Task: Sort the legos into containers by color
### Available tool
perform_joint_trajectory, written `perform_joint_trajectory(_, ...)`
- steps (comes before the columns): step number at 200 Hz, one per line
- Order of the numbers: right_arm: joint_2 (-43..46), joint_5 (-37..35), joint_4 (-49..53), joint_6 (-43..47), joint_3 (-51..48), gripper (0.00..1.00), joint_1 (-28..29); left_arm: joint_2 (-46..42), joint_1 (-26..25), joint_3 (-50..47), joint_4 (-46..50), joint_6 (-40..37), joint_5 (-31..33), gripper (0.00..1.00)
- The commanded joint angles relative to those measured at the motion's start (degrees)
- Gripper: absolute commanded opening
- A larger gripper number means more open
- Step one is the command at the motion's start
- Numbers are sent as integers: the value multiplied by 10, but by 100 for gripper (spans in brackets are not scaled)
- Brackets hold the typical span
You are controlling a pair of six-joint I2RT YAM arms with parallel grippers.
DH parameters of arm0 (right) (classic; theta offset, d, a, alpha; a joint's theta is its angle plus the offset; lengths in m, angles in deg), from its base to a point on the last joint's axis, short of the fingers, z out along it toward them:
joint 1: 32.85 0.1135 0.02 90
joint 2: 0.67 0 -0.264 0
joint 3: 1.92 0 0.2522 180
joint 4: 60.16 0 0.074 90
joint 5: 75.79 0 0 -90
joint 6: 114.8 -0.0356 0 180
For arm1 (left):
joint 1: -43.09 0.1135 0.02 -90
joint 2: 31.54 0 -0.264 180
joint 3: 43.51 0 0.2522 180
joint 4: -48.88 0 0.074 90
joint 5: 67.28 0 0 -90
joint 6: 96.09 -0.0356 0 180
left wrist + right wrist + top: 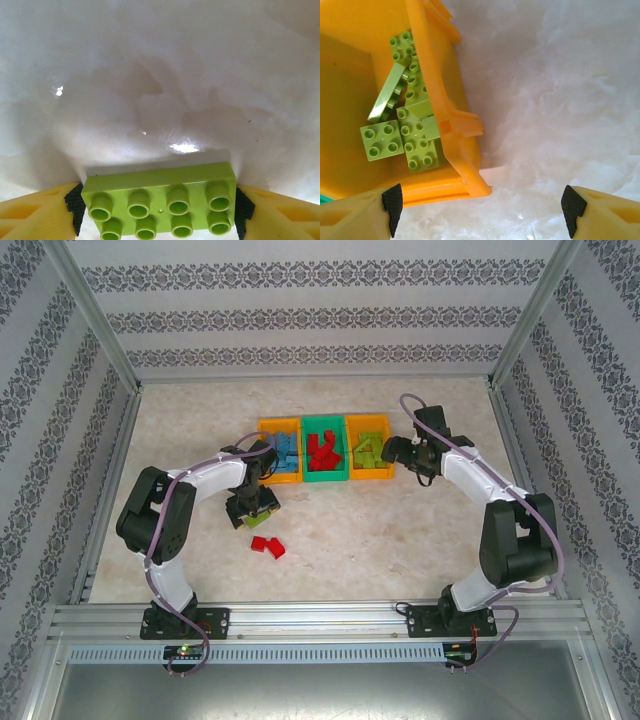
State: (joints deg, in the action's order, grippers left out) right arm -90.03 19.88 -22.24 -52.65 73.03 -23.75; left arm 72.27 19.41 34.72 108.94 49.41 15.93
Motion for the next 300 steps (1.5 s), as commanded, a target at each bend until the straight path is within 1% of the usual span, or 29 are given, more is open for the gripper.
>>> perform_joint_trajectory(1, 21, -1, -1, 15, -14, 86, -5, 9, -6, 1, 22, -5, 29, 76)
perform_joint_trajectory(25, 26, -1, 3, 14, -20, 86, -11, 1, -9, -1, 10, -5, 36, 72)
perform_joint_trajectory(56, 41, -4, 8, 14, -29, 86, -18, -2, -19, 8, 9, -15, 47, 72)
perform_joint_trajectory(84, 56, -11, 15, 18, -40, 87, -29, 14, -50, 31, 7, -25, 51, 73)
perform_joint_trajectory(118, 75, -9, 23, 21, -57, 87, -47, 58, -98, 91, 9, -36, 46, 74)
perform_joint_trajectory(177, 105, -4, 33, 26, -87, 88, -74, 121, -158, 226, 10, -61, 33, 75)
perform_joint_trajectory(220, 106, 8, 31, 20, -97, 88, -86, 150, -180, 327, -11, -85, 3, 75)
perform_joint_trajectory(247, 105, 14, 35, 18, -94, 88, -87, 174, -182, 389, 21, -99, -3, 75)
perform_joint_trajectory(258, 109, 21, 37, 17, -94, 88, -85, 172, -182, 382, 29, -102, -6, 76)
perform_joint_trajectory(273, 118, 23, 40, 9, -100, 87, -77, 155, -181, 345, 25, -98, 3, 77)
perform_joint_trajectory(288, 135, 10, 41, -3, -113, 86, -56, 130, -178, 302, 12, -87, 10, 80)
perform_joint_trajectory(300, 150, -5, 39, -20, -124, 86, -29, 108, -175, 267, -1, -77, 15, 84)
